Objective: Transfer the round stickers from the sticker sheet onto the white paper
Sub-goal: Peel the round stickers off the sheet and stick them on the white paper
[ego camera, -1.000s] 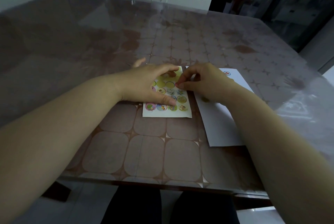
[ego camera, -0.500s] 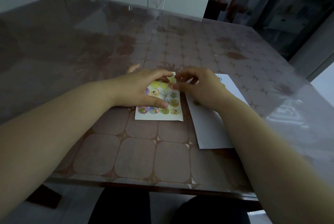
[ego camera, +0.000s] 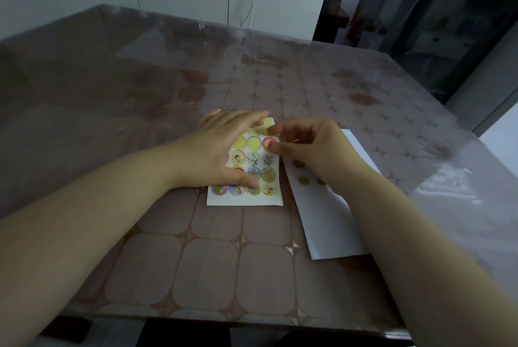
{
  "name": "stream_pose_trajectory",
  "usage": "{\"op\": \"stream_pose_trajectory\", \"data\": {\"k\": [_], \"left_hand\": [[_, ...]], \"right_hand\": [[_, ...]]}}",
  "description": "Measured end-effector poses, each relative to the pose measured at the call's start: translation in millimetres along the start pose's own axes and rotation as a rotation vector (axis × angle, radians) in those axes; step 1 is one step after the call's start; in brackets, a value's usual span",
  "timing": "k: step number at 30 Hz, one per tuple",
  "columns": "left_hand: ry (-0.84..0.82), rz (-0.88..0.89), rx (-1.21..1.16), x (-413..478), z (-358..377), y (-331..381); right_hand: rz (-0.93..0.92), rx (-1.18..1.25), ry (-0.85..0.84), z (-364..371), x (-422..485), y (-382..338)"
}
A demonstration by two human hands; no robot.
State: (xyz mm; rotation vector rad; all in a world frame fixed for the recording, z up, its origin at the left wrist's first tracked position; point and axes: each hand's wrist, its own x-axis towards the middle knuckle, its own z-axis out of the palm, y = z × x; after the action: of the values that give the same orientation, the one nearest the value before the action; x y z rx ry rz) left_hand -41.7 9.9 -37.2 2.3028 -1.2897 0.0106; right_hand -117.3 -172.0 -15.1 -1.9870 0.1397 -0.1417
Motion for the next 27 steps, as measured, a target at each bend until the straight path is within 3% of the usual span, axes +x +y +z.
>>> {"op": "stream_pose_trajectory", "data": {"k": [9, 15, 22, 27], "left_hand": [[-0.069, -0.004, 0.025, 0, 0, -3], [-0.076, -0.011, 0.051, 1, 3, -7], [-0.128, -0.04, 0.069, 0, 1, -6], [-0.279, -0.141, 0.15, 1, 3, -7]], "right_hand": [[-0.127, -0.023, 0.048, 5, 8, 4], [-0.094, -0.079, 0.025, 6, 12, 8], [-0.111, -0.41, 0.084, 4, 19, 13], [-0.097, -0.51, -0.011, 6, 19, 15]]}}
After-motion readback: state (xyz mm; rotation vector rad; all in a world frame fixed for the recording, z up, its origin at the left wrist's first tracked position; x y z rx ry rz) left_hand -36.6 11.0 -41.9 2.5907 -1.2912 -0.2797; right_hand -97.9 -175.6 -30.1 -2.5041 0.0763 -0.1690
